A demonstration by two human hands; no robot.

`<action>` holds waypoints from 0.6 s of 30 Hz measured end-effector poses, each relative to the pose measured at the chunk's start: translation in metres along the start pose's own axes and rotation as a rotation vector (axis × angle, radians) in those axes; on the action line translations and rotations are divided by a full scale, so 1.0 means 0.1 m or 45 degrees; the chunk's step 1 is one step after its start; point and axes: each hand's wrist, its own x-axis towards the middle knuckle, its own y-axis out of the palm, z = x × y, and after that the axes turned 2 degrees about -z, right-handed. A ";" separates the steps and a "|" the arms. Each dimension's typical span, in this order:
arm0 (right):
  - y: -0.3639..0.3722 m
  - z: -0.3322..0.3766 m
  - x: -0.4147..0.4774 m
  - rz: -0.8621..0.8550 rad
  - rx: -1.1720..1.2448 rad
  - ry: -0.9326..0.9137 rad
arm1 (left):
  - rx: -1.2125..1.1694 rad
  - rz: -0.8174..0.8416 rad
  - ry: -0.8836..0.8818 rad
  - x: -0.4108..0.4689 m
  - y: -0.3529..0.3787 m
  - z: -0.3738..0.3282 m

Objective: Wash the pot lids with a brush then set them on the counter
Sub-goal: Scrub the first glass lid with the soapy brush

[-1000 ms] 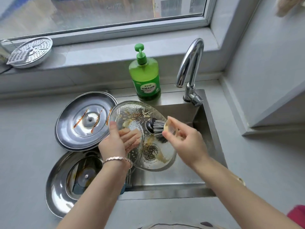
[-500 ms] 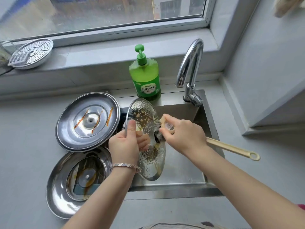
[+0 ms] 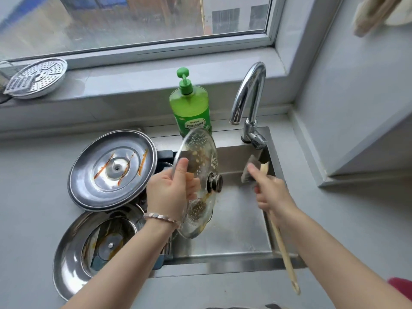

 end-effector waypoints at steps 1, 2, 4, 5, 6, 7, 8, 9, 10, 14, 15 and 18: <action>-0.05 0.08 -0.01 0.027 0.041 0.043 | 0.145 0.058 0.112 -0.01 0.02 0.04; -0.08 0.15 -0.01 0.069 0.035 0.067 | 0.342 0.116 0.264 -0.03 0.04 0.08; -0.11 0.29 -0.01 0.148 -0.006 0.097 | 0.752 0.238 0.626 -0.08 0.13 0.20; -0.11 0.35 -0.01 0.182 -0.017 0.122 | 0.895 0.282 0.823 -0.10 0.20 0.25; -0.12 0.38 0.01 0.206 -0.028 0.154 | 0.989 0.299 0.998 -0.12 0.26 0.29; -0.13 0.41 0.02 0.214 -0.034 0.192 | 1.054 0.289 1.121 -0.15 0.34 0.32; -0.15 0.42 0.03 0.206 -0.040 0.215 | 1.106 0.276 1.189 -0.17 0.41 0.33; -0.17 0.40 0.04 0.183 -0.046 0.231 | 1.149 0.257 1.238 -0.20 0.47 0.34; -0.21 0.37 0.06 0.134 -0.057 0.230 | 1.187 0.242 1.292 -0.21 0.51 0.39; -0.34 0.14 0.14 -0.067 -0.136 0.119 | 1.245 0.392 1.378 -0.33 0.52 0.57; -0.37 0.09 0.13 -0.067 -0.113 0.087 | 1.241 0.511 1.329 -0.35 0.48 0.57; -0.45 0.02 0.10 -0.085 -0.037 0.015 | 1.120 0.890 0.963 -0.29 0.31 0.56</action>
